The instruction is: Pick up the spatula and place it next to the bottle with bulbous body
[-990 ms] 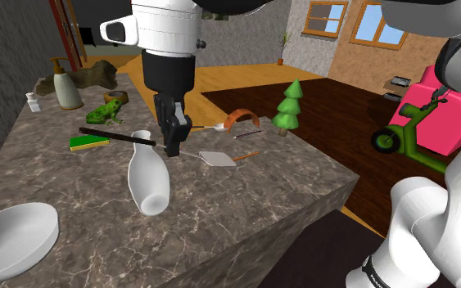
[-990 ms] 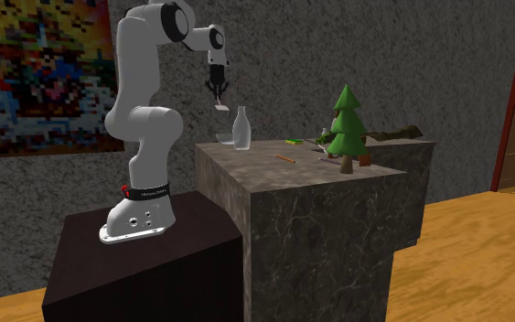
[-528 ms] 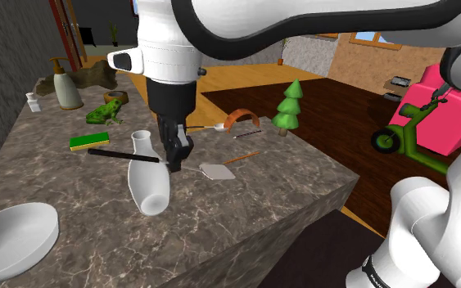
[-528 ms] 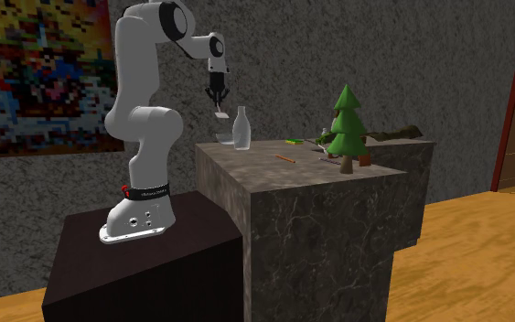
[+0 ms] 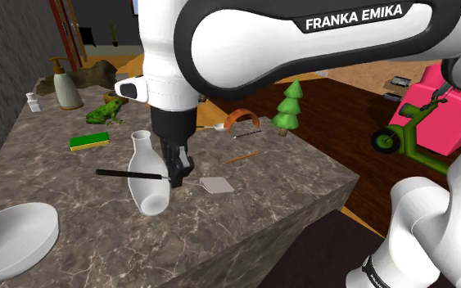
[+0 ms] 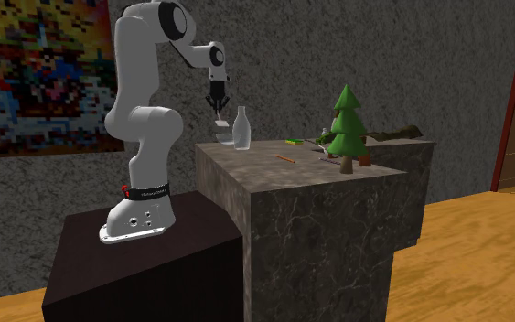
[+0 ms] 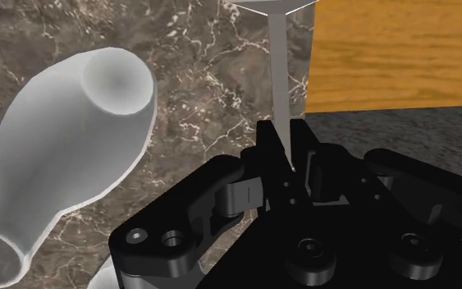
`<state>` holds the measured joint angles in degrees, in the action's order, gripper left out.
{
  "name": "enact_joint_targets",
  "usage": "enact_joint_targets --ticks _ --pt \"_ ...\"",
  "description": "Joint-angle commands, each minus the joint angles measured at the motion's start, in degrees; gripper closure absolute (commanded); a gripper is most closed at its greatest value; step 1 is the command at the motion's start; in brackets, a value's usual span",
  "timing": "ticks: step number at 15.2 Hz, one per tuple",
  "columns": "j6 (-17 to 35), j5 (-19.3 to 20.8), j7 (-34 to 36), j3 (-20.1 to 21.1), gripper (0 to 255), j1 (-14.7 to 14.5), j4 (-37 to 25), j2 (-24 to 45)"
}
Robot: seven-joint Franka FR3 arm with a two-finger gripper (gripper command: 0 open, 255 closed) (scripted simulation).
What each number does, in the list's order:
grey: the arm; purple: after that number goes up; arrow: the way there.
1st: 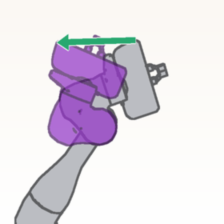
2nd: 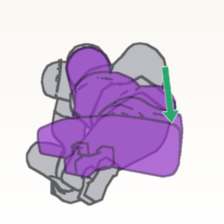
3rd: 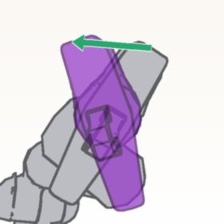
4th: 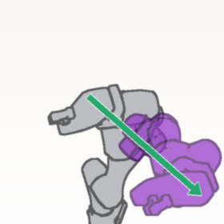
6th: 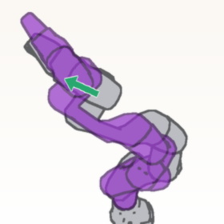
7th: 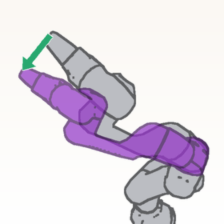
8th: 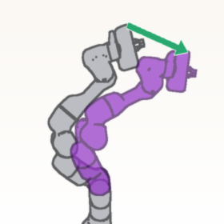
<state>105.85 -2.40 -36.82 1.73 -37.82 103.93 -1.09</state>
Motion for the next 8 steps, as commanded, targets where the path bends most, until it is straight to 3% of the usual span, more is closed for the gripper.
enact_joint_targets --ticks 1,8 --pt "1.67 -0.01 -0.04 0.01 255 -0.01 1.48 0.16" --pt "6.96 -0.07 -0.23 0.04 255 -0.04 6.20 0.74"
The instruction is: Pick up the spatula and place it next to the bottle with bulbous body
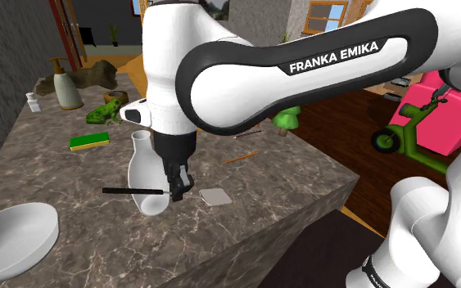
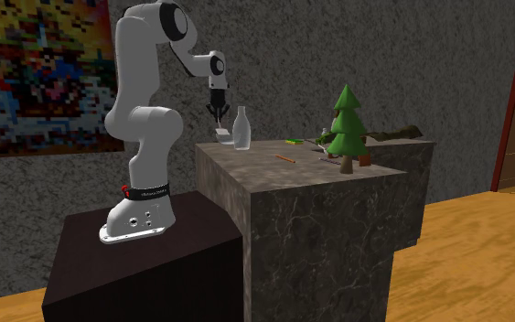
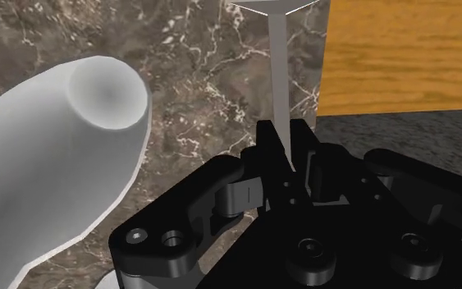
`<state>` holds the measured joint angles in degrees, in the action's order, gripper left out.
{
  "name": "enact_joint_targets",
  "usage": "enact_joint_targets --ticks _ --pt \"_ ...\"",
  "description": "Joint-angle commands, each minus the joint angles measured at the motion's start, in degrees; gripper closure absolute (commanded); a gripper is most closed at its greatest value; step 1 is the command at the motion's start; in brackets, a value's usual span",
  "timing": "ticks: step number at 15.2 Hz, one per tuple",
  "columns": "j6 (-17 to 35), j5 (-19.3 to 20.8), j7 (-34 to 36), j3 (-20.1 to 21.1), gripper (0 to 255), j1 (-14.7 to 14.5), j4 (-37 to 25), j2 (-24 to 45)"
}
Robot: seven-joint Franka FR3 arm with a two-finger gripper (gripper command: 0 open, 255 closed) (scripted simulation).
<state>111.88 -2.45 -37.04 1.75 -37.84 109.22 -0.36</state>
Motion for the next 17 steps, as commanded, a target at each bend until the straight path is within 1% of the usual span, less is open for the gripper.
enact_joint_targets --ticks 1,17 --pt "1.69 -0.03 -0.05 0.02 255 -0.02 1.53 0.13" --pt "13.54 -0.19 -0.47 0.08 255 -0.09 9.72 3.81"
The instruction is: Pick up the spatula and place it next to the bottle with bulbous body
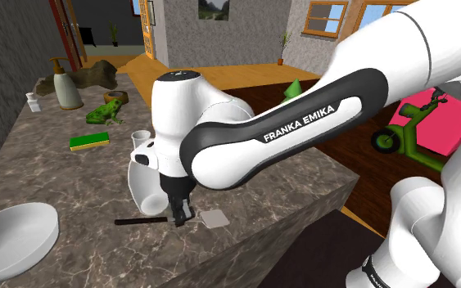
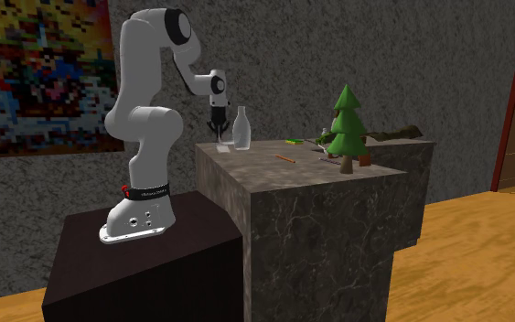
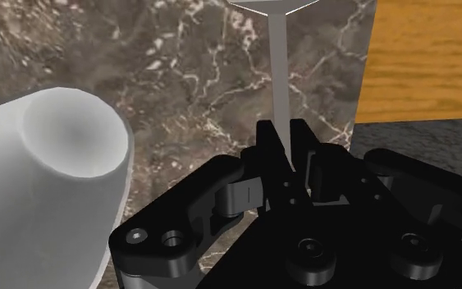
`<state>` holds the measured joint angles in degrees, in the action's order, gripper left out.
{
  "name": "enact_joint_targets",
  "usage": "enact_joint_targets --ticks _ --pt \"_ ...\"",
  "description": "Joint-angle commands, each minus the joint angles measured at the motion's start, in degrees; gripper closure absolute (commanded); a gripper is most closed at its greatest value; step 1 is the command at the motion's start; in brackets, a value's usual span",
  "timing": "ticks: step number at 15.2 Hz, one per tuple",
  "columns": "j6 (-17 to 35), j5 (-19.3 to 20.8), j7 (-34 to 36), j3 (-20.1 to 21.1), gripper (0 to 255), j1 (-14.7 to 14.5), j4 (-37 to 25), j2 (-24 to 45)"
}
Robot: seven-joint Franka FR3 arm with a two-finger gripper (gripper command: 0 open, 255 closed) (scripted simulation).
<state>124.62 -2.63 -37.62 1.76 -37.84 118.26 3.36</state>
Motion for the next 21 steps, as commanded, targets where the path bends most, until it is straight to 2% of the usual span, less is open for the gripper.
enact_joint_targets --ticks 1,10,18,19,21 --pt "1.53 -0.02 0.09 0.08 255 -0.09 1.08 0.42" --pt "8.06 -0.12 -0.15 0.11 255 -0.13 4.17 3.86" --pt "8.33 -0.12 -0.16 0.11 255 -0.13 4.28 4.02" --pt "8.33 -0.12 -0.16 0.11 0 -0.13 4.28 4.02" --pt "8.33 -0.12 -0.16 0.11 0 -0.13 4.28 4.02"
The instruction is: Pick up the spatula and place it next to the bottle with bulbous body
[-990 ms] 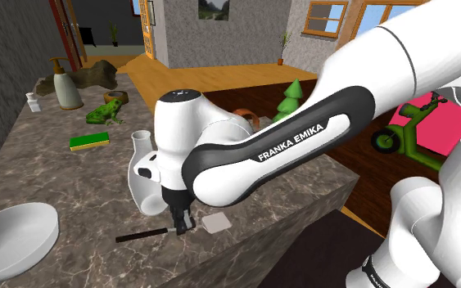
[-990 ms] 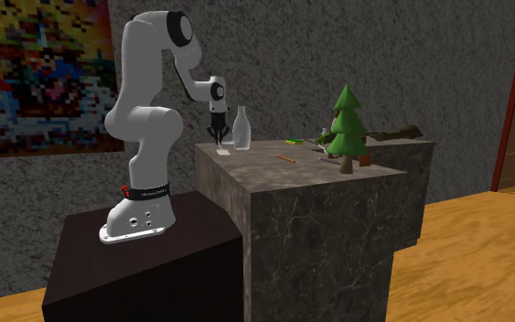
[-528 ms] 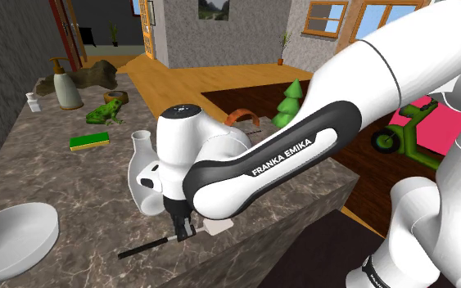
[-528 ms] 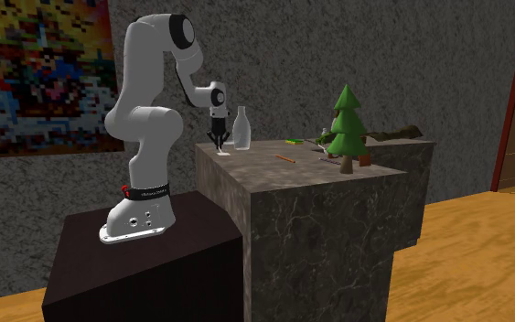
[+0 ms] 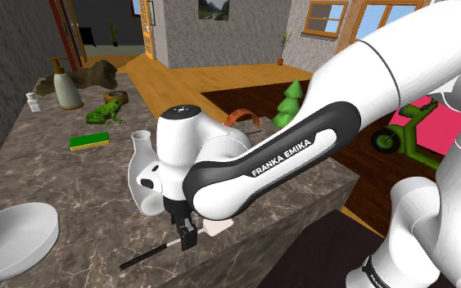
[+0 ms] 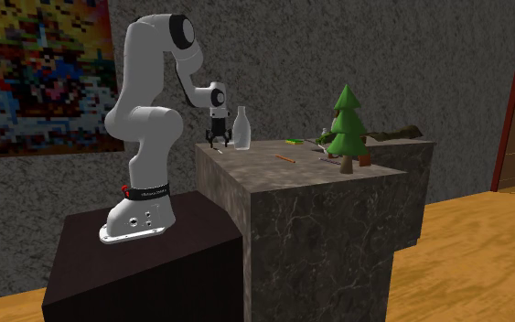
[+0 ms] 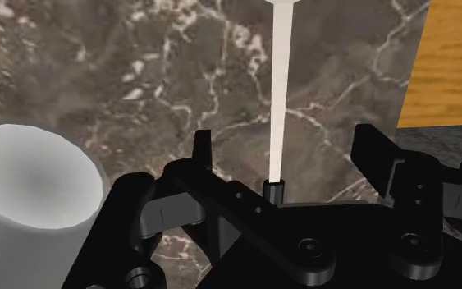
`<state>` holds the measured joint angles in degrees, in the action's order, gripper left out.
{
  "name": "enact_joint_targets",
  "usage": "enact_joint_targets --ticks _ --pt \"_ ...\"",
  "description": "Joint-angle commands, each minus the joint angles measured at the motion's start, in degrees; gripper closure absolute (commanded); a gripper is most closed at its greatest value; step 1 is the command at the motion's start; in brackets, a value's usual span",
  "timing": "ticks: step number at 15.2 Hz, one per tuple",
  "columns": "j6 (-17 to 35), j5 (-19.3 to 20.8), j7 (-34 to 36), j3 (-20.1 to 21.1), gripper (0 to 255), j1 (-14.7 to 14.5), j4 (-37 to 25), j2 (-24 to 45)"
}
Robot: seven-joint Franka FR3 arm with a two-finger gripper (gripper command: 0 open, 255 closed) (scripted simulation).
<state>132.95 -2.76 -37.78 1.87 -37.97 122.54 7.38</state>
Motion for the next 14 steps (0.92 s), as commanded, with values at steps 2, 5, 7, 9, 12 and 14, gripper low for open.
enact_joint_targets --ticks 2,5,7,9,12,14 --pt "0.00 0.00 0.00 0.00 0 0.00 0.00 0.00" --pt "-3.54 0.03 0.01 -0.06 0 0.09 -1.27 -2.26" --pt "-6.74 0.07 0.02 -0.12 0 0.16 -2.67 -4.06" --pt "-6.74 0.07 0.02 -0.12 0 0.16 -2.67 -4.06" --pt "-6.74 0.07 0.02 -0.12 0 0.16 -2.67 -4.06" --pt "-6.74 0.07 0.02 -0.12 0 0.16 -2.67 -4.06"
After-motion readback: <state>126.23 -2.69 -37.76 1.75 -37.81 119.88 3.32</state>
